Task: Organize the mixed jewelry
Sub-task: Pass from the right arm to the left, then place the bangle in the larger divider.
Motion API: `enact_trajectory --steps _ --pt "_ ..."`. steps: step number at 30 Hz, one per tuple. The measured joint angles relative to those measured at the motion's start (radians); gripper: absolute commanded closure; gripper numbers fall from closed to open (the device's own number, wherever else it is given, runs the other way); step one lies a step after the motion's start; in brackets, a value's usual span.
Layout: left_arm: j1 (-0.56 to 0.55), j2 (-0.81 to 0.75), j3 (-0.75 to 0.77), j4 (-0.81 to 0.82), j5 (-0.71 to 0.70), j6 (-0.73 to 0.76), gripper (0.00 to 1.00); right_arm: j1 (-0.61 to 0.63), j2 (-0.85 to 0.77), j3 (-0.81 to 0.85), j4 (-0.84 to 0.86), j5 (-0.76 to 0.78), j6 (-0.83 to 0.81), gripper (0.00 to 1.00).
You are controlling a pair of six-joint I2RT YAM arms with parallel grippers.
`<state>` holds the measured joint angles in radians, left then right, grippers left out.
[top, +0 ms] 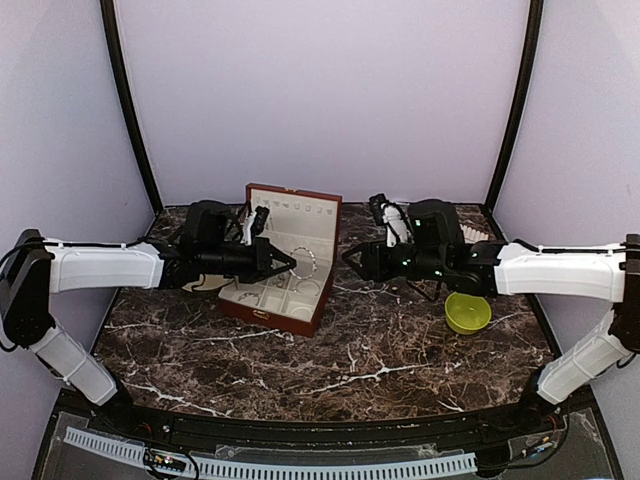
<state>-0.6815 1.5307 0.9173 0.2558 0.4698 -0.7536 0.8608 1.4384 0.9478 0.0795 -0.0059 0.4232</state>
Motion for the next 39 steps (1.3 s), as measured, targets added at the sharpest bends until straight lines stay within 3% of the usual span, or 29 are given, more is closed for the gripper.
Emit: enact_trajectory --steps 8,14,25,39 --pt "0.221 -0.059 -0.004 -0.16 -0.086 0.112 1.0 -0.024 -0.074 -0.076 0.029 0.013 0.013 0.45" --pt "0.286 -0.018 0.011 -0.262 -0.137 0.206 1.0 -0.04 -0.155 -0.148 0.029 0.04 0.031 0.45" --pt "0.304 0.165 0.101 -0.326 -0.165 0.343 1.0 -0.09 -0.222 -0.233 0.029 0.074 0.057 0.45" --pt "0.304 0.273 0.175 -0.332 -0.137 0.402 0.98 -0.097 -0.212 -0.244 0.031 0.078 0.076 0.45"
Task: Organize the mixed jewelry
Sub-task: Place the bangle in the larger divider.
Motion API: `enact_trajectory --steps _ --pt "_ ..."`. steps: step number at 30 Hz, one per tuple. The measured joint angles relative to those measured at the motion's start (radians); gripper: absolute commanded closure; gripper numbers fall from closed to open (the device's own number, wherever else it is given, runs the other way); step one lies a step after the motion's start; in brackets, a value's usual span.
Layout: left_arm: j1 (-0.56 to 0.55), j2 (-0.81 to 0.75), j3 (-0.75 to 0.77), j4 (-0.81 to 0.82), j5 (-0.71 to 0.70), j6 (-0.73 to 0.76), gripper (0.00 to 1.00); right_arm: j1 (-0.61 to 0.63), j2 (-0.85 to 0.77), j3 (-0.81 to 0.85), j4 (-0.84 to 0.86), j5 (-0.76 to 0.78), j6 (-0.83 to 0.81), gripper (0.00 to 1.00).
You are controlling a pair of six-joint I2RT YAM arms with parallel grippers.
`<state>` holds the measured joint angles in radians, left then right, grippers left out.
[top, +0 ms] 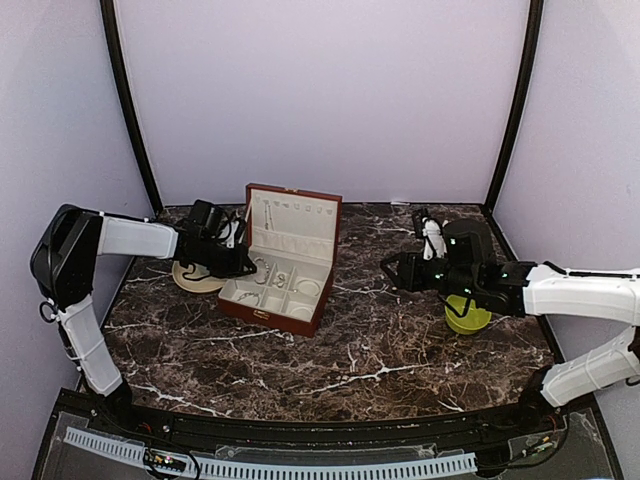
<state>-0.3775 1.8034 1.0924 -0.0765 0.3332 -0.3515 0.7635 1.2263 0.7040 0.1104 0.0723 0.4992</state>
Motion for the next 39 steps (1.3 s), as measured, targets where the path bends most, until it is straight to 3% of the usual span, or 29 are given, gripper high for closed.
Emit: enact_trajectory --steps 3,28,39 --pt "0.0 0.019 0.005 0.0 0.008 0.005 0.96 0.0 0.011 0.0 -0.001 0.0 0.001 0.45" --pt "-0.009 -0.007 0.039 -0.071 -0.068 0.092 0.39 -0.004 0.04 0.0 0.014 0.011 0.011 0.44" --pt "-0.003 -0.069 0.039 -0.097 -0.079 0.123 0.35 -0.014 0.007 0.0 -0.012 0.055 0.011 0.43"
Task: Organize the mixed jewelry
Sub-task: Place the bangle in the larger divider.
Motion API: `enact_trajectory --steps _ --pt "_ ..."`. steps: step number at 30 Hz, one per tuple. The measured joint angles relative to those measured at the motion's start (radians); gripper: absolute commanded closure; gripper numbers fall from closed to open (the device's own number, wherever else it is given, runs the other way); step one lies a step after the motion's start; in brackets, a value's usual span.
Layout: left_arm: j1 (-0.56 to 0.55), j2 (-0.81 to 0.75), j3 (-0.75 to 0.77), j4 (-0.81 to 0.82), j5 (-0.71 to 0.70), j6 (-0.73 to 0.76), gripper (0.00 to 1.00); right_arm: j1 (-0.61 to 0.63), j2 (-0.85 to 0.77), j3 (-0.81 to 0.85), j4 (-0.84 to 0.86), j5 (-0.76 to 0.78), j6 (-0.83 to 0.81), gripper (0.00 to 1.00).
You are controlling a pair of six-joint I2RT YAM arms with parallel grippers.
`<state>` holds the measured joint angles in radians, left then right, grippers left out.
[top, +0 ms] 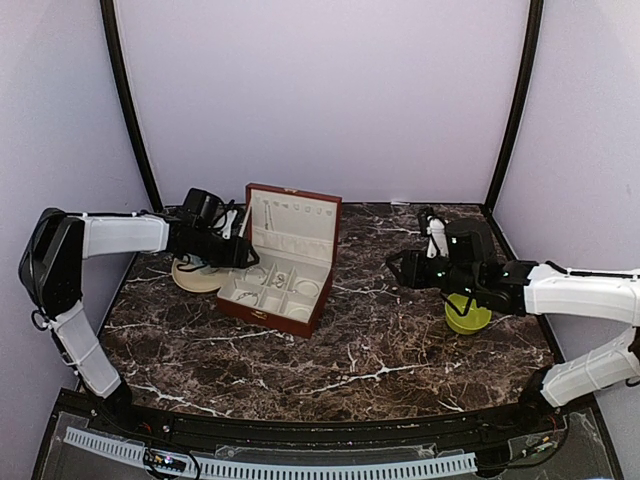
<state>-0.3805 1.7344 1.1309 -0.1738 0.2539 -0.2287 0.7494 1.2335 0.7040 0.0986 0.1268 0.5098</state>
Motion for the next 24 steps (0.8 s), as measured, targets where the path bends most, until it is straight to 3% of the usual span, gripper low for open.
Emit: enact_trajectory --steps 7,13,18,24 --pt "0.004 -0.157 0.002 -0.014 0.011 0.035 0.23 -0.008 -0.058 0.026 -0.152 0.087 -0.031 0.41" --pt "0.054 -0.341 0.043 -0.047 0.02 0.05 0.16 -0.047 -0.141 0.095 -0.359 0.203 -0.028 0.32" --pt "0.126 -0.457 0.04 -0.08 0.036 0.076 0.08 -0.181 -0.127 0.182 -0.505 0.235 0.022 0.32" --pt "0.147 -0.577 -0.022 -0.067 0.063 0.087 0.08 -0.377 0.024 0.255 -0.581 0.195 0.04 0.34"
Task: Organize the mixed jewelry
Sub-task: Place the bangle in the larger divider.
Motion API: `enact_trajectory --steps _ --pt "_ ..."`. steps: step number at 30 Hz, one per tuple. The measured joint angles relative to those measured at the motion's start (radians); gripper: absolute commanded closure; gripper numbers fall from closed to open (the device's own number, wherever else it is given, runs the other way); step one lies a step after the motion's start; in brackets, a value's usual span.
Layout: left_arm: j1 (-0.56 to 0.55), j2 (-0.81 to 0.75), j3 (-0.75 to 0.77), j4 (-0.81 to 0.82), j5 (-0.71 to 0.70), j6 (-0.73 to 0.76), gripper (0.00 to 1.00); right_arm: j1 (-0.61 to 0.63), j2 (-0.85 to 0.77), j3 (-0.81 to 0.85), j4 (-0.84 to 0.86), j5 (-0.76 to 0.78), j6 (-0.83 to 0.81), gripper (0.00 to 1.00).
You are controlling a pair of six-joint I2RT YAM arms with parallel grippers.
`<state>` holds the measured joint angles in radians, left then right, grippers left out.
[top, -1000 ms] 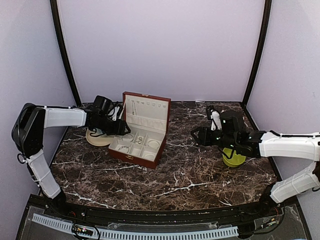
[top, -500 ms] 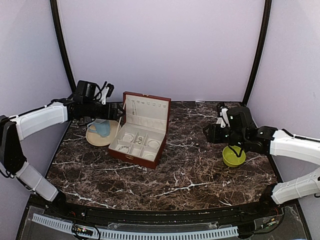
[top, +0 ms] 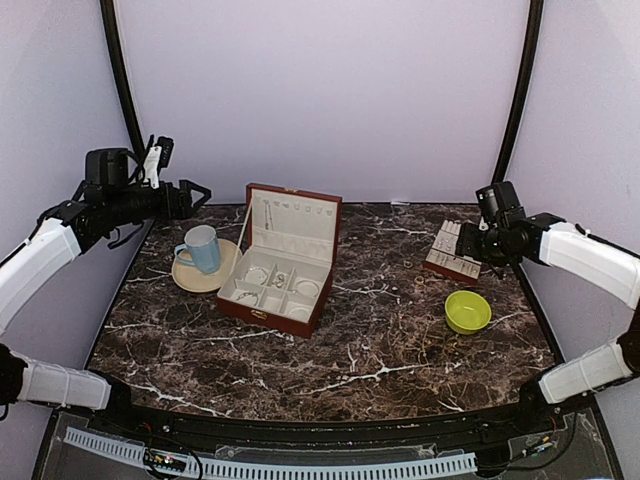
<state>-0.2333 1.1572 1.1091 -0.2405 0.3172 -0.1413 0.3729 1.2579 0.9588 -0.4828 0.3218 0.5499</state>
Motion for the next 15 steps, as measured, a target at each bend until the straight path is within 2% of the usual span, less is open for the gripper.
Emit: enact_trajectory --steps 6,10,15 --pt "0.001 -0.024 -0.063 0.022 -0.031 0.028 0.08 -0.178 0.166 0.03 0.013 -0.064 -0.045 0.4" --pt "0.003 -0.006 -0.075 0.015 -0.076 0.054 0.08 -0.284 0.27 0.031 0.052 -0.121 -0.079 0.47" --pt "0.004 0.045 -0.076 0.015 -0.101 0.07 0.08 -0.356 0.397 0.042 0.106 -0.166 -0.116 0.55"
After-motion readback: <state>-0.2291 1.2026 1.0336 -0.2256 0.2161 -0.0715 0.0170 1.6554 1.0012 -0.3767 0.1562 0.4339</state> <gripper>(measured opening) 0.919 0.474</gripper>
